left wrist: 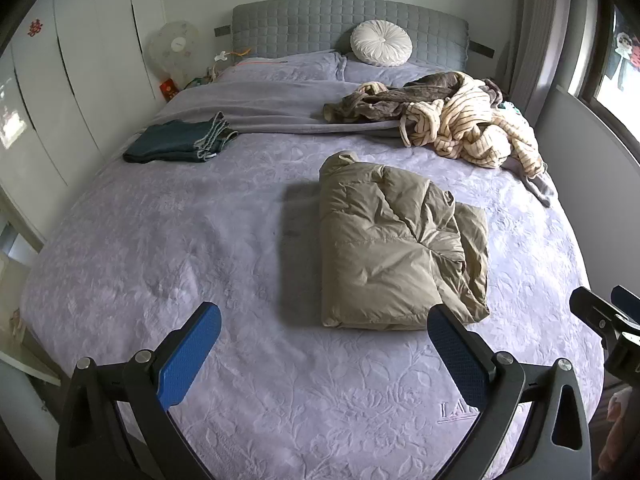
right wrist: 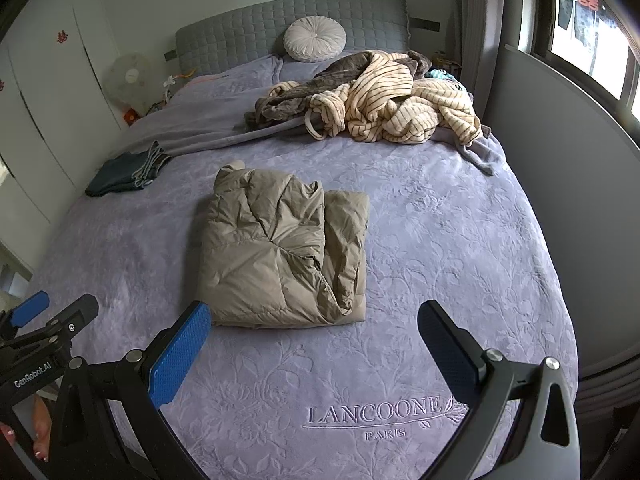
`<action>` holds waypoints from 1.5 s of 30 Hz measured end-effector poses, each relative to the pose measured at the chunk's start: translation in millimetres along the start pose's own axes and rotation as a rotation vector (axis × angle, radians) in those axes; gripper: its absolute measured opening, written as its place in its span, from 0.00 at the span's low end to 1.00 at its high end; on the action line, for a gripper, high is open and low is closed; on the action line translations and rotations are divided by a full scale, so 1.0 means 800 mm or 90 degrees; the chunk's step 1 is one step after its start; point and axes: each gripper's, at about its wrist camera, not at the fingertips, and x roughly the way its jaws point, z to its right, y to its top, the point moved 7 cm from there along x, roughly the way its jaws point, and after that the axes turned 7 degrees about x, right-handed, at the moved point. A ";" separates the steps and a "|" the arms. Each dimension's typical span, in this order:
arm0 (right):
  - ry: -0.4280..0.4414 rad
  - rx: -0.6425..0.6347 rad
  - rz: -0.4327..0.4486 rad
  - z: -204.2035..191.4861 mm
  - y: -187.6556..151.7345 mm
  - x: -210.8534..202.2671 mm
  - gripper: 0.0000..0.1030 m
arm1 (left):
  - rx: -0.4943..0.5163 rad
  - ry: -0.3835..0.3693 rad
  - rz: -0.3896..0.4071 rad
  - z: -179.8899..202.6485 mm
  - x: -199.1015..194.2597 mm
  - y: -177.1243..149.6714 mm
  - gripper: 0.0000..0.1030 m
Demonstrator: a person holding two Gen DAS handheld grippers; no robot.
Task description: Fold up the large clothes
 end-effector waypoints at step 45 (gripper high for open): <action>-0.001 -0.001 -0.001 0.000 0.003 0.004 1.00 | 0.000 0.001 -0.003 0.000 0.002 0.002 1.00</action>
